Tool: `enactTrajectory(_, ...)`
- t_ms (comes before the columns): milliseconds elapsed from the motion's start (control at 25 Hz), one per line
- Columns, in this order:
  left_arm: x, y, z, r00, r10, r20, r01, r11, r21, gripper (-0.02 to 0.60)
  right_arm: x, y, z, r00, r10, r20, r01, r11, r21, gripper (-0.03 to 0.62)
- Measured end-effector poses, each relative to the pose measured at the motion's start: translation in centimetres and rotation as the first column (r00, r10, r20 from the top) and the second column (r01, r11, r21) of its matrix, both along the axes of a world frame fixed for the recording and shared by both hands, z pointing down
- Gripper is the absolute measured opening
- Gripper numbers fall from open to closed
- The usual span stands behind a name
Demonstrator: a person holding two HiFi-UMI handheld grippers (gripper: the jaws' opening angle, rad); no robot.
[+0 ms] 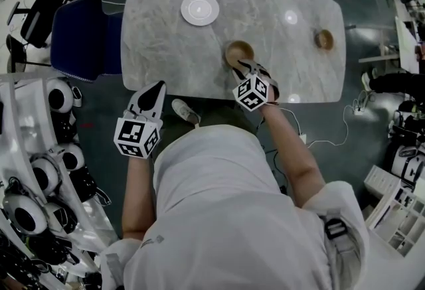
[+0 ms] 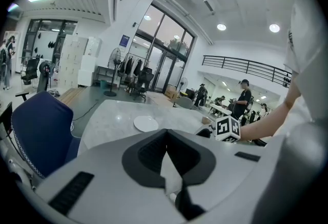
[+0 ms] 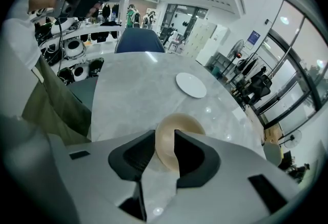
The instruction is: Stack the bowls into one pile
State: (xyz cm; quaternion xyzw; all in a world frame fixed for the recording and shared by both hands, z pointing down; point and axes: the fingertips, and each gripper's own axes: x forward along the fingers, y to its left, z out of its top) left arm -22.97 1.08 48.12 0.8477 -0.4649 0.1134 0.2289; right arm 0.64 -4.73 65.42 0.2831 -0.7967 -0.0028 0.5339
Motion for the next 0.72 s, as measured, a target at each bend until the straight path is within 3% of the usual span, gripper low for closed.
enactTrajectory(360,1.7,-0.5,0.1,0.999,0.044,0.002,-0.044,0.999,0.004,0.003,2.4,-0.4,-1.1,0.997,0.07,0.023,-0.071,0.997,0.032,0.129)
enactTrajectory(720,5.4,-2.0,-0.4,0.995,0.094,0.024,-0.094,0.996,0.002,0.003,8.8,-1.2,-1.6,0.984,0.179,0.022,-0.18,0.982,0.052,0.124)
